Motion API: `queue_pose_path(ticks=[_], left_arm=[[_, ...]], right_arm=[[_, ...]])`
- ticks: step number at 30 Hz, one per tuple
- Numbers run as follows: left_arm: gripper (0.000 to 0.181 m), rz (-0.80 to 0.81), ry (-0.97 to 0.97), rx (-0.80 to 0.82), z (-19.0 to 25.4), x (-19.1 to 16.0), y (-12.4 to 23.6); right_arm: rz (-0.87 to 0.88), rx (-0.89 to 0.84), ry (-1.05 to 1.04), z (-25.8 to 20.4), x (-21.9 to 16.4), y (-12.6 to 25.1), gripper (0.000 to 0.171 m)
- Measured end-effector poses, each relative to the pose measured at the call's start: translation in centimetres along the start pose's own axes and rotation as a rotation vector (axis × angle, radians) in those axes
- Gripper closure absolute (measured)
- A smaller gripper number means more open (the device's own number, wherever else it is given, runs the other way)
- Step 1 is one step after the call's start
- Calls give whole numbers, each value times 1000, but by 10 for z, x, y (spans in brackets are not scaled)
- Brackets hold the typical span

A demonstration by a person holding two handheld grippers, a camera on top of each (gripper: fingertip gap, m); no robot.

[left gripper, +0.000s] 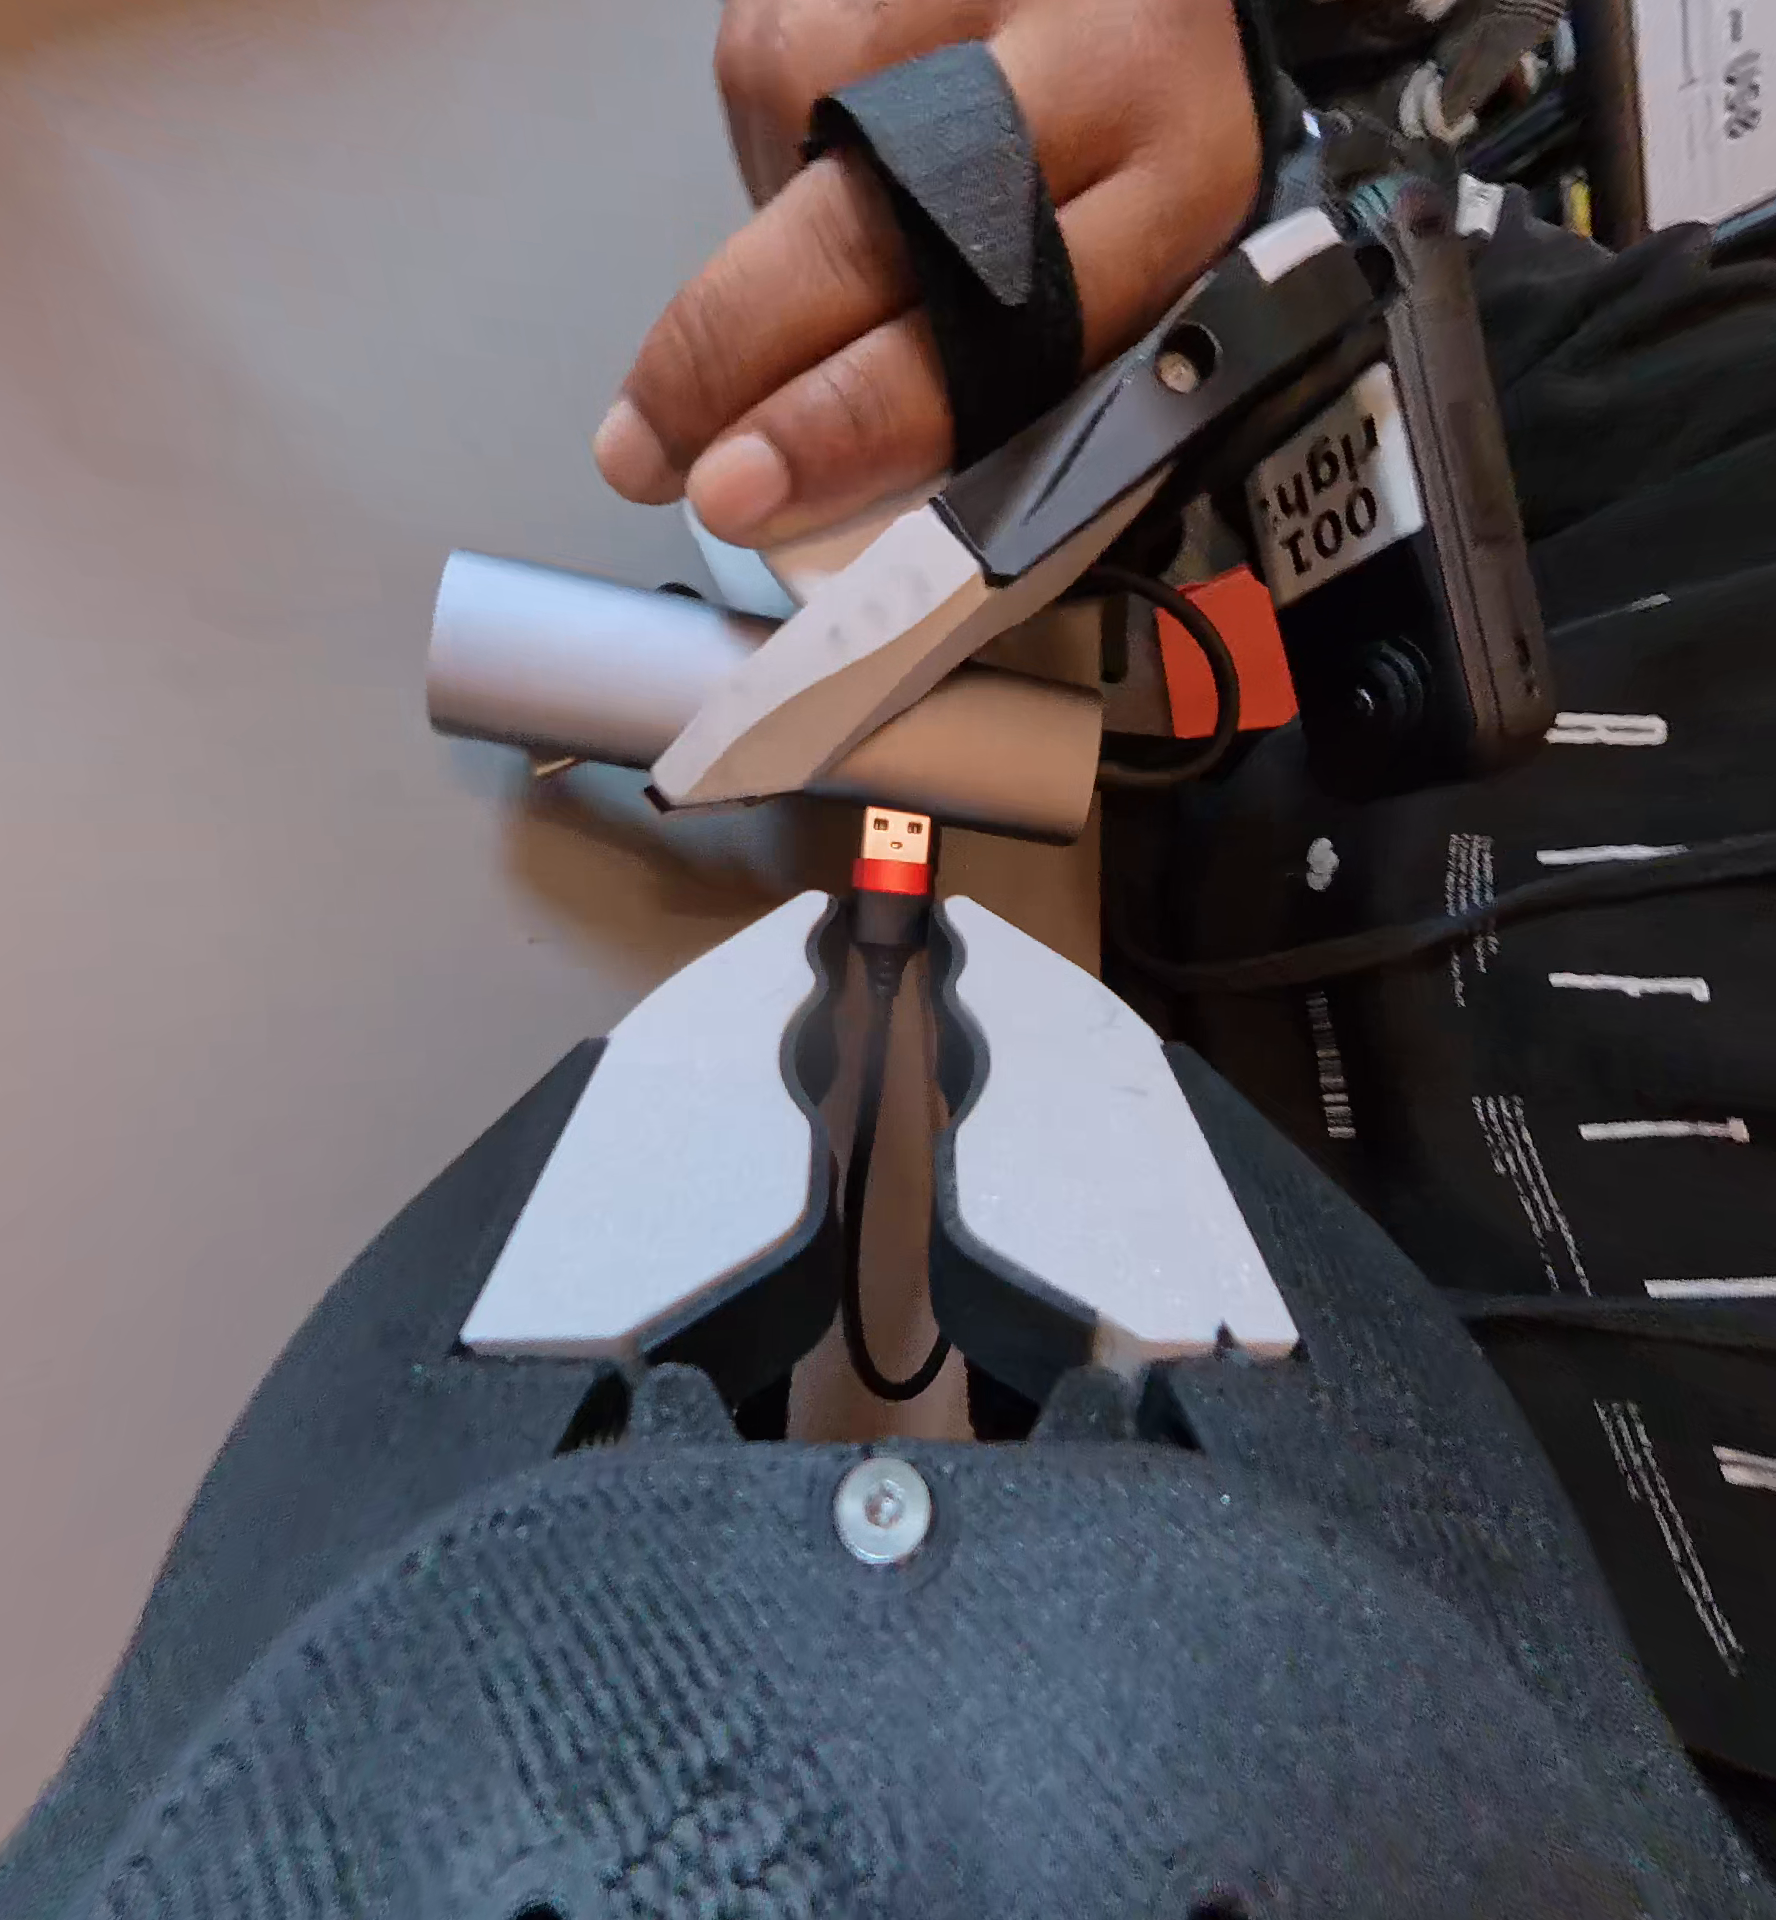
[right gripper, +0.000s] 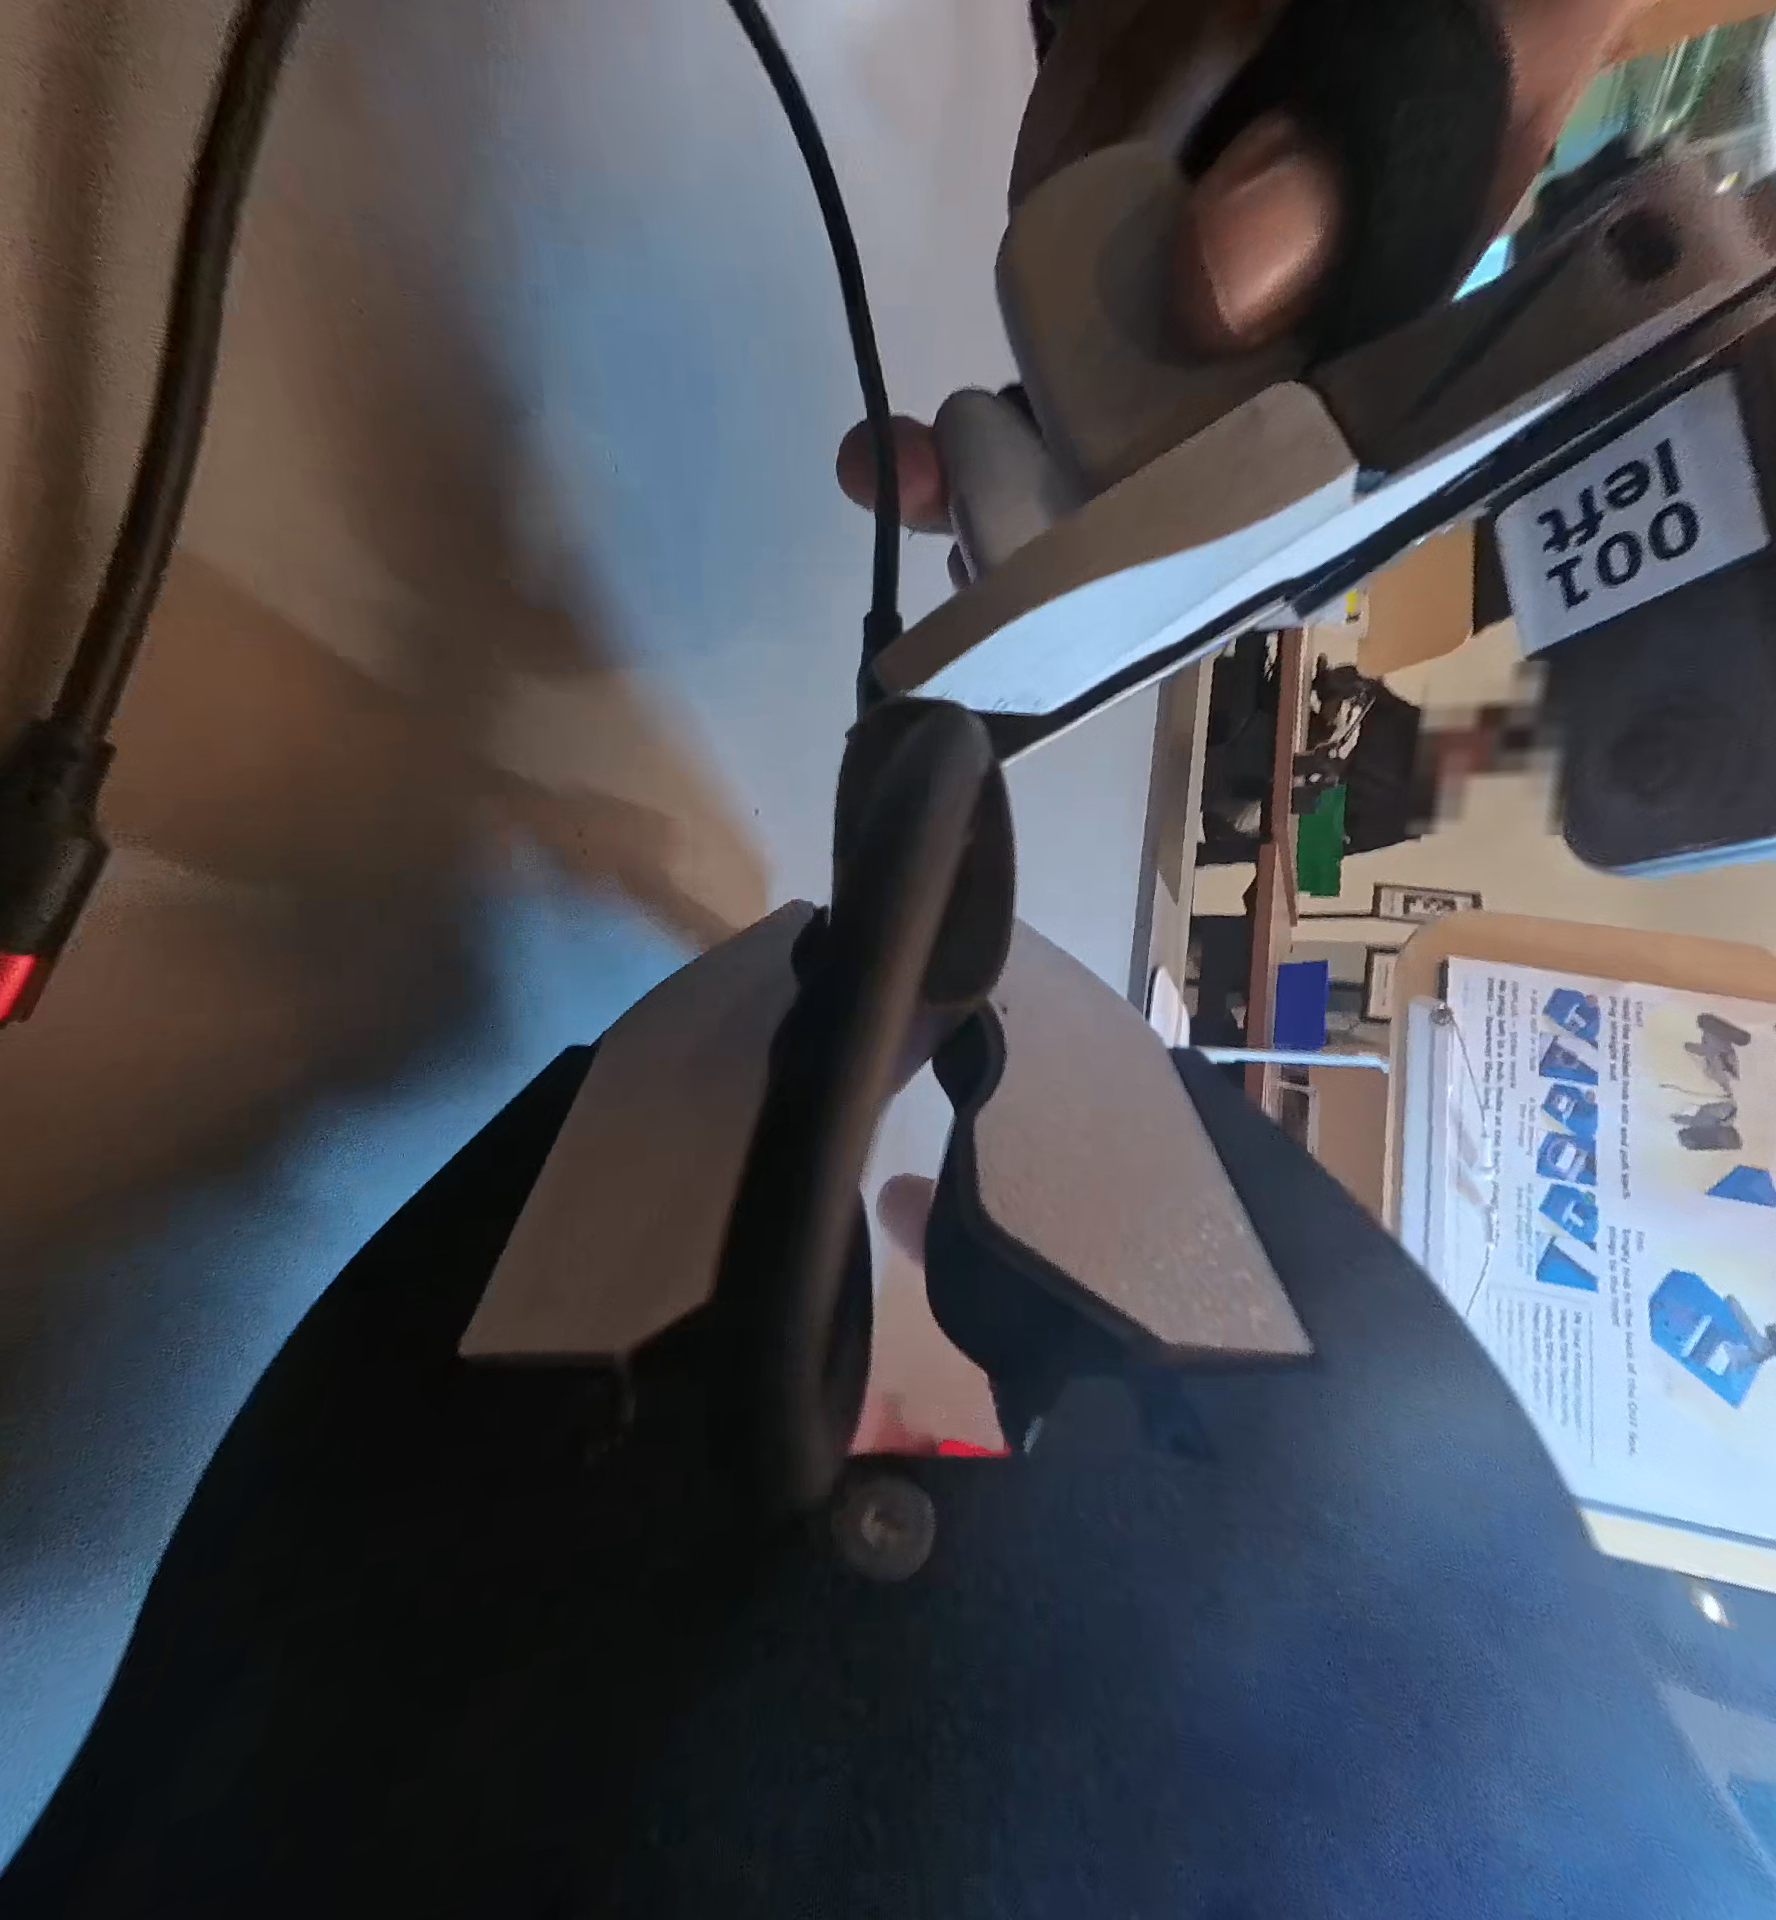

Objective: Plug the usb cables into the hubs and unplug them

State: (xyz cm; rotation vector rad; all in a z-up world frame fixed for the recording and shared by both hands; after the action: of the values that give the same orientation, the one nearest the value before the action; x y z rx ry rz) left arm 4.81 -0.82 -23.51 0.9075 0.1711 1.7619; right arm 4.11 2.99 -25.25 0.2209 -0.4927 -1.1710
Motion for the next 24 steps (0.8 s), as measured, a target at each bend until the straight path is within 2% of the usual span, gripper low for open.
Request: queue_pose_path(ticks=[5, 12, 16, 17, 21, 24], left_arm=[[167, 11, -42, -66, 16, -4, -4], [167, 74, -8, -84, 13, -3, -2], [165, 135, -73, -39, 13, -2, 5], [158, 136, -94, -29, 15, -3, 6], [151, 96, -179, 62, 9, -14, 5], [152, 61, -235, 151, -2, -23, 4]], right_arm=[[105, 20, -23, -1, 15, 5, 153], [90, 29, -27, -3, 14, 5, 153], [106, 14, -107, 2, 12, 5, 152], [107, 12, -110, 3, 12, 4, 154], [115, 19, -114, -1, 13, 4, 153], [124, 20, -120, -1, 16, 4, 153]])
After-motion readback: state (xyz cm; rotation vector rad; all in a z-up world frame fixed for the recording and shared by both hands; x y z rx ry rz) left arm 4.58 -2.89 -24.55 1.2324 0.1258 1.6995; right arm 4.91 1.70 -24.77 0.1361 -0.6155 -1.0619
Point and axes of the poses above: each gripper's, where its closed fingertips meet, y back along the fingers, x out of its top, z = x × y across the jaws, the point moved 2 cm from there along y, back along the fingers, and after that the axes turned 2 degrees about z, right-handed, at the moved point
